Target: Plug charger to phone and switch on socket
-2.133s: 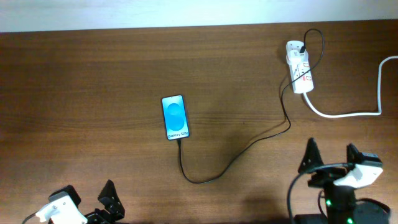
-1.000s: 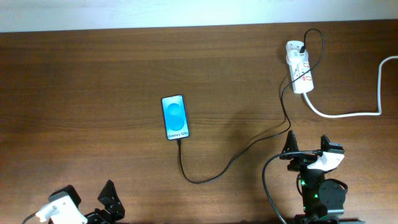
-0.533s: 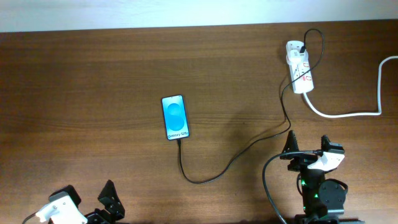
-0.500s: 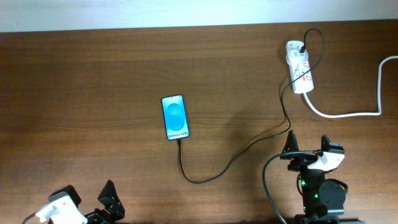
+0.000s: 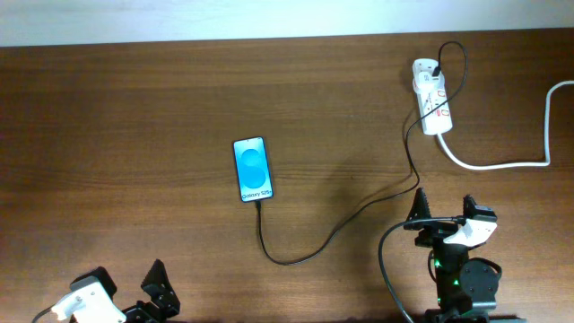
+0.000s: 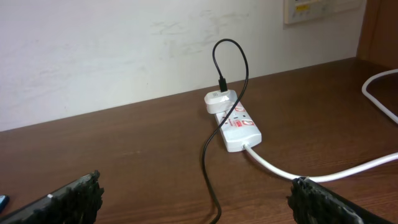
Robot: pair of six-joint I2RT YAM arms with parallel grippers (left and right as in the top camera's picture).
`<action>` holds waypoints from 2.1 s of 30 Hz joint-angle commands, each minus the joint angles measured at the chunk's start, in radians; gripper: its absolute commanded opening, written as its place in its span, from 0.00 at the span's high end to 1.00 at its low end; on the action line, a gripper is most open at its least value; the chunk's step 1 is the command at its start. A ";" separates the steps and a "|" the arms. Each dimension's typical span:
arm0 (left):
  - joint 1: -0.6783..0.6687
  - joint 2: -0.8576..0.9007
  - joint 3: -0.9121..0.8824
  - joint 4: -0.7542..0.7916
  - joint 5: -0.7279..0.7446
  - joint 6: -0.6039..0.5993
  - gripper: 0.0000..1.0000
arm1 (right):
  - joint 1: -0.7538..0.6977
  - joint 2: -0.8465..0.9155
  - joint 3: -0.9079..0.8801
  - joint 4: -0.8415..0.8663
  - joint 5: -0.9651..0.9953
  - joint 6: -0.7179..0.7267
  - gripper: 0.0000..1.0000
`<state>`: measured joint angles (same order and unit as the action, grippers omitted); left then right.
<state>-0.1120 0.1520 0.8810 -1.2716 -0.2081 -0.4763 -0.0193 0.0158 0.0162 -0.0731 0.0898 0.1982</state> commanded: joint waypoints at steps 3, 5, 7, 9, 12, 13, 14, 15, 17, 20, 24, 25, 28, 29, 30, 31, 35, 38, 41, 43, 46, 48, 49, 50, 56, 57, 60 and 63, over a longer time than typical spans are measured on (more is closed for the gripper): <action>-0.004 -0.010 -0.023 0.030 -0.011 -0.008 0.01 | -0.007 -0.012 -0.011 0.003 0.012 -0.007 0.02; -0.004 -0.017 -0.048 0.093 -0.024 -0.008 0.01 | -0.007 -0.012 -0.011 0.003 0.012 -0.007 0.02; -0.005 -0.043 -0.110 0.200 -0.031 -0.005 0.01 | -0.007 -0.012 -0.011 0.003 0.012 -0.007 0.02; -0.004 -0.091 -0.207 0.314 -0.031 -0.005 0.01 | -0.007 -0.012 -0.011 0.003 0.012 -0.007 0.02; -0.005 -0.148 -0.321 0.433 -0.030 -0.005 0.01 | -0.007 -0.012 -0.011 0.003 0.012 -0.007 0.02; -0.010 -0.145 -0.359 0.482 -0.027 -0.005 0.01 | -0.007 -0.012 -0.011 0.003 0.012 -0.007 0.02; -0.015 -0.142 -0.388 0.520 -0.025 -0.005 0.01 | -0.007 -0.012 -0.011 0.003 0.012 -0.007 0.02; -0.026 -0.142 -0.425 0.568 -0.024 -0.005 0.01 | -0.007 -0.012 -0.011 0.003 0.012 -0.007 0.02; -0.049 -0.142 -0.482 0.647 -0.035 -0.005 0.01 | -0.007 -0.012 -0.011 0.003 0.012 -0.007 0.02; -0.076 -0.142 -0.582 0.776 -0.056 -0.005 0.01 | -0.007 -0.012 -0.011 0.003 0.012 -0.007 0.02; -0.076 -0.146 -0.694 0.907 -0.069 -0.005 0.01 | -0.007 -0.012 -0.011 0.003 0.012 -0.007 0.02; -0.076 -0.146 -0.723 0.935 -0.069 -0.005 0.01 | -0.007 -0.012 -0.011 0.003 0.012 -0.007 0.02; -0.075 -0.147 -0.774 0.982 -0.081 -0.004 0.01 | -0.007 -0.012 -0.011 0.003 0.012 -0.007 0.02; -0.075 -0.147 -0.782 0.991 -0.093 -0.004 0.01 | -0.007 -0.012 -0.011 0.003 0.012 -0.007 0.02; -0.075 -0.147 -0.793 1.008 -0.117 -0.004 0.01 | -0.007 -0.012 -0.011 0.003 0.012 -0.007 0.02; -0.075 -0.147 -0.801 1.027 -0.136 -0.002 0.01 | -0.007 -0.012 -0.011 0.003 0.012 -0.007 0.02; -0.075 -0.147 -0.827 1.107 -0.161 0.059 0.01 | -0.007 -0.012 -0.011 0.003 0.012 -0.007 0.02; -0.075 -0.147 -0.832 1.125 -0.154 0.137 0.01 | -0.007 -0.012 -0.011 0.003 0.012 -0.007 0.02; -0.075 -0.147 -0.833 1.125 -0.146 0.220 0.01 | -0.007 -0.012 -0.011 0.003 0.012 -0.007 0.02; -0.074 -0.147 -0.835 1.127 -0.111 0.282 0.01 | -0.007 -0.012 -0.011 0.003 0.012 -0.007 0.02; -0.041 -0.147 -0.851 1.160 -0.004 0.374 0.01 | -0.007 -0.012 -0.011 0.003 0.012 -0.007 0.02; -0.015 -0.147 -0.856 1.167 0.036 0.381 0.01 | -0.007 -0.012 -0.011 0.003 0.012 -0.007 0.02; -0.011 -0.147 -0.856 1.167 0.037 0.381 0.01 | -0.007 -0.012 -0.011 0.003 0.012 -0.007 0.02; -0.011 -0.147 -0.856 1.169 0.035 0.381 0.01 | -0.007 -0.012 -0.011 0.003 0.012 -0.007 0.02; -0.011 -0.147 -0.874 1.236 0.028 0.381 0.01 | -0.007 -0.012 -0.011 0.003 0.012 -0.007 0.02; -0.011 -0.147 -0.874 1.224 0.028 0.381 0.01 | -0.007 -0.012 -0.011 0.003 0.012 -0.007 0.01; -0.011 -0.147 -0.874 1.204 0.040 0.440 0.01 | -0.007 -0.012 -0.011 0.003 0.012 -0.007 0.02; -0.007 -0.147 -0.874 1.204 0.040 0.463 0.01 | -0.007 -0.012 -0.011 0.003 0.012 -0.007 0.02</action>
<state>-0.1276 0.0147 0.0162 -0.0673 -0.1841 -0.0727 -0.0193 0.0154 0.0147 -0.0700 0.0898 0.1982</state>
